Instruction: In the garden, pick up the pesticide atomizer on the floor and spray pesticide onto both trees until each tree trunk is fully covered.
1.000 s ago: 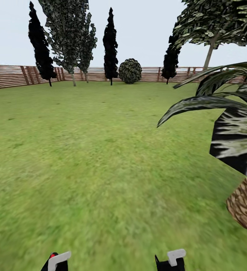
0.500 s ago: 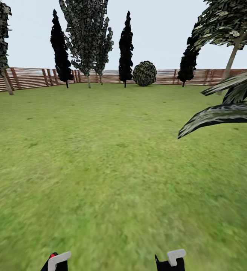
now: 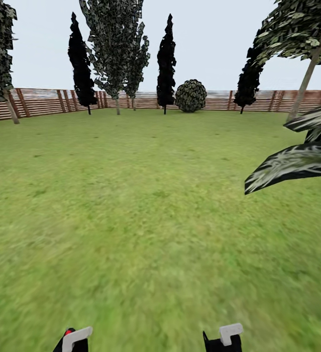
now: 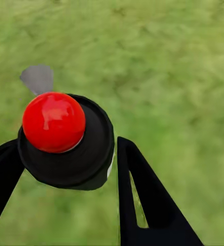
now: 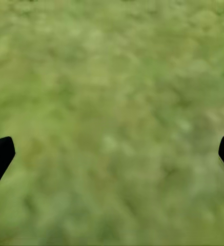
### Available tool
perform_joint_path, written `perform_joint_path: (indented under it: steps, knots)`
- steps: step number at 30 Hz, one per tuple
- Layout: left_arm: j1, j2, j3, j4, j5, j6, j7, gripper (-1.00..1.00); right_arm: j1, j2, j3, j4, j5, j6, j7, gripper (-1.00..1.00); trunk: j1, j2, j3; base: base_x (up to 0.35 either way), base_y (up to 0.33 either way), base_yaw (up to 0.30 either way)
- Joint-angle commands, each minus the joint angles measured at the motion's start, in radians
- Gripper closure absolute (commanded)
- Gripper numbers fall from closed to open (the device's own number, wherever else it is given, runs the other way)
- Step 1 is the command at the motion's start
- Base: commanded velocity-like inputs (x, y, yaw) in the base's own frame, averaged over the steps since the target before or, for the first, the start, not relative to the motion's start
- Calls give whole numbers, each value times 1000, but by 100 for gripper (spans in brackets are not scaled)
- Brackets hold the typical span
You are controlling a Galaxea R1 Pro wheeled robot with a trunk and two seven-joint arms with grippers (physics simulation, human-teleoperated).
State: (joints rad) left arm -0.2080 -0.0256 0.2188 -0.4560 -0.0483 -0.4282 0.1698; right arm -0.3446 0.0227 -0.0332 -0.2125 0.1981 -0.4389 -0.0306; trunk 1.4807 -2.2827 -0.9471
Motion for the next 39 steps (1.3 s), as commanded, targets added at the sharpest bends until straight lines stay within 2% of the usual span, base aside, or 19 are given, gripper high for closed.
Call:
perform_joint_path:
  steps: [1, 7, 39]
  knots:
    - [-1, -1, 4, 0, -5, -3, 2, 100, -1, -1, -4, 1, 9, -3, -3, -100, 0, 0, -1, 339, 0, 0]
    - [-1, -1, 4, 0, -5, -3, 2, 100, 0, -7, -4, 1, 9, -2, -3, -100, 0, 0, -1, 339, 0, 0]
    - [-1, 0, 4, 1, -5, -3, 2, 100, -1, -6, -3, 1, 9, -1, -3, -100, 0, 0, -1, 339, 0, 0]
